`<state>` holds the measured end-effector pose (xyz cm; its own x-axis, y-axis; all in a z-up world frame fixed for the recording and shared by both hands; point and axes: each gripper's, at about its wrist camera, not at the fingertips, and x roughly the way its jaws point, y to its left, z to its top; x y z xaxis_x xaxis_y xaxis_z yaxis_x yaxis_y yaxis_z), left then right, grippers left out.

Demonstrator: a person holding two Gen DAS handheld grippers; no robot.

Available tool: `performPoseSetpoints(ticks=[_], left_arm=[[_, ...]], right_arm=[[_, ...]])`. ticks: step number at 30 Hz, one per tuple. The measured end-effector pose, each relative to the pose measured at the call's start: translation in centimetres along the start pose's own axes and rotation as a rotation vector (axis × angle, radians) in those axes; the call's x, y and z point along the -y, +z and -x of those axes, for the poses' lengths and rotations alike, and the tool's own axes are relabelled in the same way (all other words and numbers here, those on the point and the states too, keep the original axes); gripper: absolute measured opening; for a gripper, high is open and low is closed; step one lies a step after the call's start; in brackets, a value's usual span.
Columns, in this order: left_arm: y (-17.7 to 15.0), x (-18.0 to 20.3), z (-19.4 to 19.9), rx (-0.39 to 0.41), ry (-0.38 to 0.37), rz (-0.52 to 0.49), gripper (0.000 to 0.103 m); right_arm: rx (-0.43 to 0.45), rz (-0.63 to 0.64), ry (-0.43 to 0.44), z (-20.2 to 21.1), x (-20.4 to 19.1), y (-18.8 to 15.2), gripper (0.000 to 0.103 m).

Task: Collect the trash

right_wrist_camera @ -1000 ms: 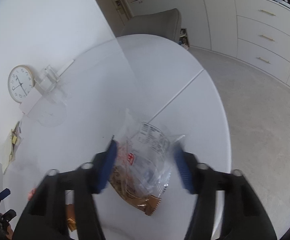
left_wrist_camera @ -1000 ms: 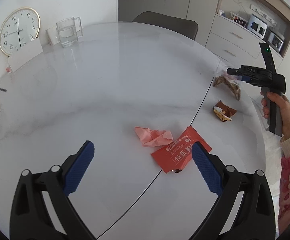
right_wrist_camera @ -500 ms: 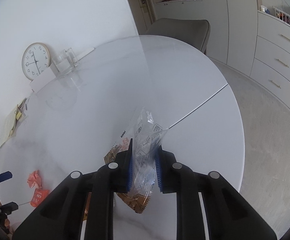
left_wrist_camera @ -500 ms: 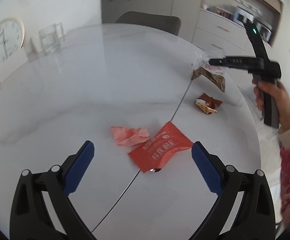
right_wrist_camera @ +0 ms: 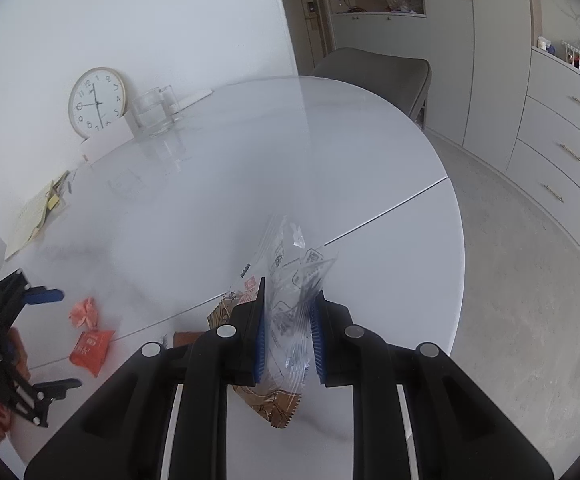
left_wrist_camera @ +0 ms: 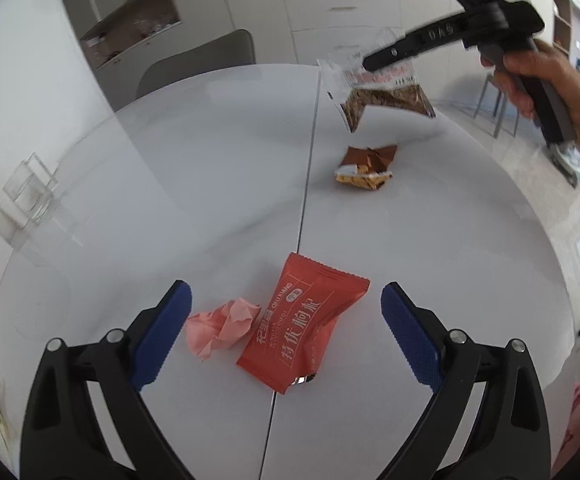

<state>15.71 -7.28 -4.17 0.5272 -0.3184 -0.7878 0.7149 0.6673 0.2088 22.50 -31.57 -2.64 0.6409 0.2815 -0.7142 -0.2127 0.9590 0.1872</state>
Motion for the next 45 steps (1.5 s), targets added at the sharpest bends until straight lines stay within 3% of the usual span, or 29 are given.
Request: performPoseSetpoints(ticks=[4, 11, 16, 21, 25, 27, 29, 31, 32, 35, 38, 40, 45], left_arm=[[-0.7, 0.3, -0.5, -0.025, -0.012, -0.056, 0.088], [-1.5, -2.9, 0.4, -0.008, -0.054, 0.102, 0.088], [-1.9, -3.1, 0.2, -0.011, -0.049, 0.112, 0.088], [-2.2, -6.0, -0.7, -0.037, -0.091, 0.351, 0.088], [-2.5, -8.6, -2.3, -0.137, -0.095, 0.586, 0.088], [-3.0, -10.0, -3.1, -0.197, -0.106, 0.758, 0.086], [-3.0, -10.5, -2.9, -0.219, -0.098, 0.869, 0.081], [-3.0, -10.7, -3.2, -0.249, -0.15, 0.973, 0.077], [-2.8, -10.5, -3.4, -0.26, -0.129, 1.008, 0.077], [-1.8, -9.3, -3.9, -0.29, -0.027, 0.999, 0.072], [-0.8, -8.2, -4.4, -0.318, 0.052, 0.994, 0.056], [-0.4, -7.8, -4.5, -0.333, 0.067, 1.002, 0.045], [0.9, -6.8, -4.7, -0.341, 0.072, 0.987, 0.042]], right_arm=[[0.006, 0.016, 0.016, 1.0, -0.5, -0.4, 0.019], [0.012, 0.042, 0.045, 1.9, -1.5, -0.8, 0.019], [0.021, 0.063, 0.06, 2.7, -2.5, -1.0, 0.019], [0.023, 0.088, 0.065, 3.5, -3.4, -1.2, 0.019], [0.031, 0.098, 0.071, 4.1, -3.9, -1.3, 0.019], [0.036, 0.099, 0.074, 4.5, -4.1, -1.4, 0.019], [0.037, 0.103, 0.078, 4.6, -4.2, -1.5, 0.019], [0.039, 0.105, 0.08, 4.8, -4.2, -1.5, 0.019], [0.041, 0.105, 0.085, 4.9, -4.1, -1.5, 0.019], [0.051, 0.105, 0.094, 5.4, -4.0, -1.7, 0.019], [0.057, 0.103, 0.097, 6.0, -3.8, -2.1, 0.019], [0.06, 0.099, 0.098, 6.3, -3.6, -2.2, 0.02], [0.074, 0.082, 0.104, 7.2, -3.0, -2.7, 0.02]])
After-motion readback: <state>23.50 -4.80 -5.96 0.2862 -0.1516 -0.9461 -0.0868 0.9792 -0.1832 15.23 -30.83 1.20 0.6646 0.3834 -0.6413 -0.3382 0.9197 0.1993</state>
